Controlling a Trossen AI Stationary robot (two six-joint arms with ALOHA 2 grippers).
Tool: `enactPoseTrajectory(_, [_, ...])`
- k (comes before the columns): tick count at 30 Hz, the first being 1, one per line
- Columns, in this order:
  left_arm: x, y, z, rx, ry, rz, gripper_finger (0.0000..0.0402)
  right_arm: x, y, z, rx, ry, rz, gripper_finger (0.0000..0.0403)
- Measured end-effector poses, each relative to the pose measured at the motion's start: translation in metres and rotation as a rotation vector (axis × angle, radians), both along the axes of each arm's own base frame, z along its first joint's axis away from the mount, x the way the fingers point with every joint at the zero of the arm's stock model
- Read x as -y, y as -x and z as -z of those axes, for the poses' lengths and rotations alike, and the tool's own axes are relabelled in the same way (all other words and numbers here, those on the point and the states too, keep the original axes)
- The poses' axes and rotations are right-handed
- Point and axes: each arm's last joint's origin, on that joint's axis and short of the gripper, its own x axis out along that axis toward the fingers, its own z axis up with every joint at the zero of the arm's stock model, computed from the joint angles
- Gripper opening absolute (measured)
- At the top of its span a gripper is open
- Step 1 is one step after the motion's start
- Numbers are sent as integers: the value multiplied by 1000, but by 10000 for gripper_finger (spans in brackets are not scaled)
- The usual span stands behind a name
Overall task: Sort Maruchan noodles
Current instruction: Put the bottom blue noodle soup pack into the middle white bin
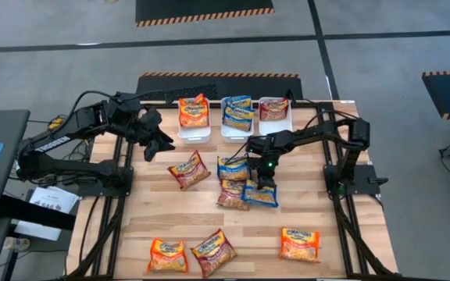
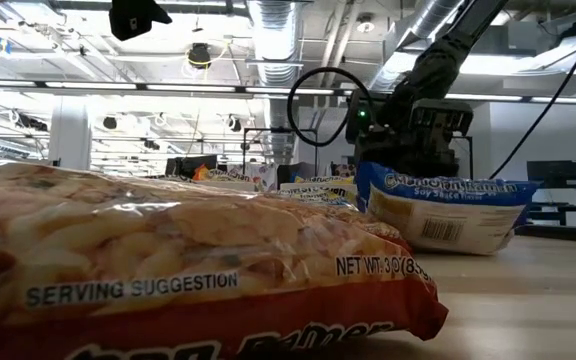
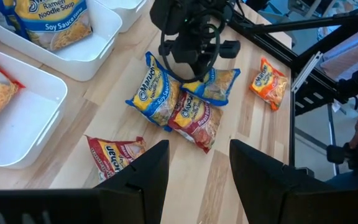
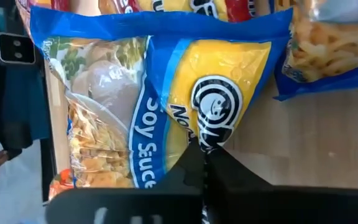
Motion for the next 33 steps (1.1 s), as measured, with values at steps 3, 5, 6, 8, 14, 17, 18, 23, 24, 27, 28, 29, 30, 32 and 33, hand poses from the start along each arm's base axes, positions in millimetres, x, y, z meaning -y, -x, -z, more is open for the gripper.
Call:
enactPoseTrajectory(3, [0, 0, 0, 0, 0, 0, 156, 0, 2, -5, -15, 4, 21, 12])
enactPoseTrajectory(5, [0, 0, 0, 0, 0, 0, 156, -1, 3, -11, -17, 21, 24, 11])
enactPoseTrajectory(6, [0, 0, 0, 0, 0, 0, 156, -2, 5, -16, -25, 37, 25, 9])
enactPoseTrajectory(8, [0, 0, 0, 0, 0, -1, 156, -2, 7, -29, -18, 79, 33, 6])
enactPoseTrajectory(14, [0, 0, 0, 0, -1, -1, 156, -1, 17, -66, 47, 205, 83, 5])
enactPoseTrajectory(17, [0, 0, 0, 0, -1, -2, 156, 0, 25, -84, 78, 252, 125, 5])
enactPoseTrajectory(18, [0, 0, 0, 0, -1, -2, 156, 1, 28, -89, 87, 269, 137, 5])
enactPoseTrajectory(23, [-1, 0, 0, -6, -17, -26, 156, 6, 39, -114, 158, 367, 221, 5])
enactPoseTrajectory(24, [-1, 0, 0, -9, -26, -40, 156, 9, 41, -120, 172, 387, 242, 5])
enactPoseTrajectory(27, [-3, 1, 0, -18, -34, -97, 156, 18, 42, -140, 229, 458, 291, 5])
enactPoseTrajectory(28, [-3, 1, 0, -20, -39, -111, 156, 23, 41, -146, 256, 487, 299, 5])
enactPoseTrajectory(29, [-4, 1, 0, -23, -45, -123, 156, 27, 40, -153, 280, 517, 304, 5])
enactPoseTrajectory(30, [-4, 1, 0, -24, -49, -129, 156, 33, 39, -159, 298, 546, 308, 5])
enactPoseTrajectory(32, [-4, 1, 0, -27, -57, -142, 156, 45, 34, -169, 343, 611, 322, 5])
enactPoseTrajectory(33, [-5, 1, 0, -28, -61, -150, 156, 52, 32, -174, 360, 642, 331, 5])
